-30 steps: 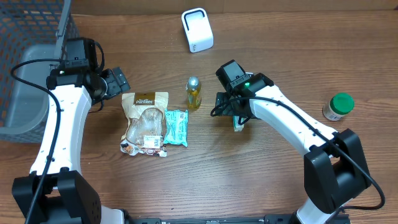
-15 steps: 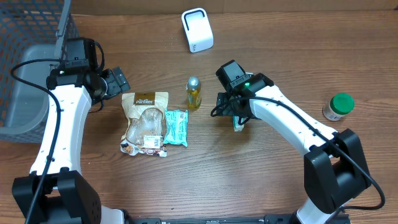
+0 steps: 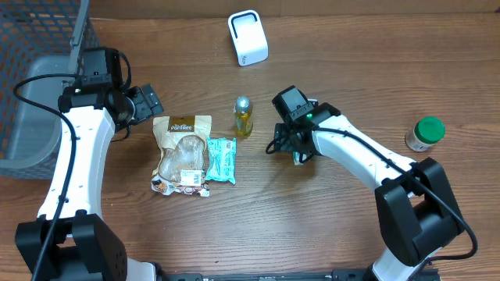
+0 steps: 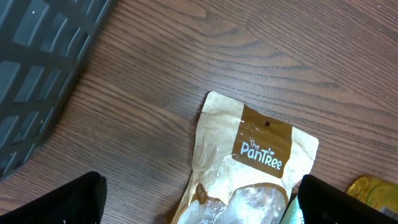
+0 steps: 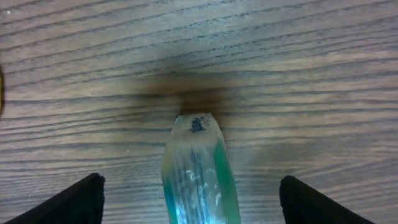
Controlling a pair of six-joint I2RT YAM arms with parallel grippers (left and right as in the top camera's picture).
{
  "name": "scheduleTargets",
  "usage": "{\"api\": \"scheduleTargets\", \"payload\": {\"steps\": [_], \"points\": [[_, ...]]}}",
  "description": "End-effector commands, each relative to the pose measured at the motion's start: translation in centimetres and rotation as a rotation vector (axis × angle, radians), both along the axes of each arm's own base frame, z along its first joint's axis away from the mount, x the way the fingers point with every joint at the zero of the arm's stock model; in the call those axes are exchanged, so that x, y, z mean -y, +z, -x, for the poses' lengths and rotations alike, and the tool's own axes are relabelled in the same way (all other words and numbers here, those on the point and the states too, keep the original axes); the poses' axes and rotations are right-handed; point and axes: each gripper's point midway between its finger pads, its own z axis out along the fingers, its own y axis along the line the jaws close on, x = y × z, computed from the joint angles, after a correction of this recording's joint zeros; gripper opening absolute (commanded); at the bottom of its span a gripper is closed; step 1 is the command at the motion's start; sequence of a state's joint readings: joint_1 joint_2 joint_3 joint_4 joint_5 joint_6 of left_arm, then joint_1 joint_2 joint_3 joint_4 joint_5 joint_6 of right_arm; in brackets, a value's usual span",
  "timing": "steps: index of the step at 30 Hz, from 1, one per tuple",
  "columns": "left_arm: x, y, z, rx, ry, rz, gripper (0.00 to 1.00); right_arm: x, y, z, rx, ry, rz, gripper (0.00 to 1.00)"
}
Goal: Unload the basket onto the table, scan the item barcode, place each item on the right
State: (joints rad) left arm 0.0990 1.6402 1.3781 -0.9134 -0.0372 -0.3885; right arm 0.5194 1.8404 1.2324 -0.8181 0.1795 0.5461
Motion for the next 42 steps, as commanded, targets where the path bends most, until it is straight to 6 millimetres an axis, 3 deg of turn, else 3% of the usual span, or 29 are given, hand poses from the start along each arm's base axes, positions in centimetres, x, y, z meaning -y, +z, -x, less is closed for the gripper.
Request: {"api": "scheduleTargets", "payload": {"steps": [1,13,42], "points": [[0.12,0.83,-0.3,0.025,-0.011,-0.001,1.0,0.08,-1.08,0.33,-0.006,0.006,0.002,0.83],[0.12,0.83,-0.29,0.024,-0.011,-0.001,0.99,0.27,-1.57,0.66,-0.012,0.006,0.006,0.53],[0.12,0.83,-0.29,0.024,-0.011,-0.001,1.0,0.36,-1.6,0.73,-0.018,0.082,0.029,0.47]]}}
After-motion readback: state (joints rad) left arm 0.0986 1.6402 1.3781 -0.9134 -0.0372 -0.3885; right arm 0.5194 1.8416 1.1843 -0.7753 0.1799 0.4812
